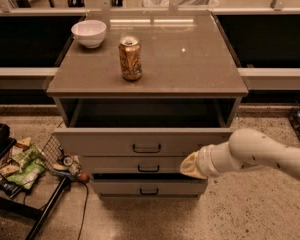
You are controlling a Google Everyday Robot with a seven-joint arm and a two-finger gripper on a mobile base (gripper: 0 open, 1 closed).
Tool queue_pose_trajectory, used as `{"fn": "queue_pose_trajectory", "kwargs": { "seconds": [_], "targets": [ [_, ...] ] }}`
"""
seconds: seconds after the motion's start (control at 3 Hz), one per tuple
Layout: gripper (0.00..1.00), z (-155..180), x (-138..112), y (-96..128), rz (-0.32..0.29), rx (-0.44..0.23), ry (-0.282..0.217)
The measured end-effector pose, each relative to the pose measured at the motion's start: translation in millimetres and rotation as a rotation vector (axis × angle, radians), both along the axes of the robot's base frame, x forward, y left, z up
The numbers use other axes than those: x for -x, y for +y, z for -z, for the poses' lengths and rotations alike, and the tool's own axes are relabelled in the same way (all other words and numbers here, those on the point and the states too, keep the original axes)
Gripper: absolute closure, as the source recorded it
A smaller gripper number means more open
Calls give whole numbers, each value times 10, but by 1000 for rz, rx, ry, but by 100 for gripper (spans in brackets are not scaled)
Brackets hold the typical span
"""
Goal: Close top drawer
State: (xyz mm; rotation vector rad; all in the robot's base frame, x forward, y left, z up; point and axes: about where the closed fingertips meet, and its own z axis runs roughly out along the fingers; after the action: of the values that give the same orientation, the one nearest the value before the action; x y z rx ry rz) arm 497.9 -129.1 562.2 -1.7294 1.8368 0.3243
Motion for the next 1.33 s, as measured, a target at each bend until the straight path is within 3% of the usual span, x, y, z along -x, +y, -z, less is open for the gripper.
{"fn": "queue_pose_trajectory", "kwargs": {
  "seconds": [0.33,0.67,1.0,1.33],
  "targets": [
    [100,-337,-619,-307,19,64,-75],
    [100,-334,-591,-290,11,61,-71],
    [100,-469,-379,-327,-39,105,-41],
    [100,-894,-244,-654,-103,259,5]
  ]
}}
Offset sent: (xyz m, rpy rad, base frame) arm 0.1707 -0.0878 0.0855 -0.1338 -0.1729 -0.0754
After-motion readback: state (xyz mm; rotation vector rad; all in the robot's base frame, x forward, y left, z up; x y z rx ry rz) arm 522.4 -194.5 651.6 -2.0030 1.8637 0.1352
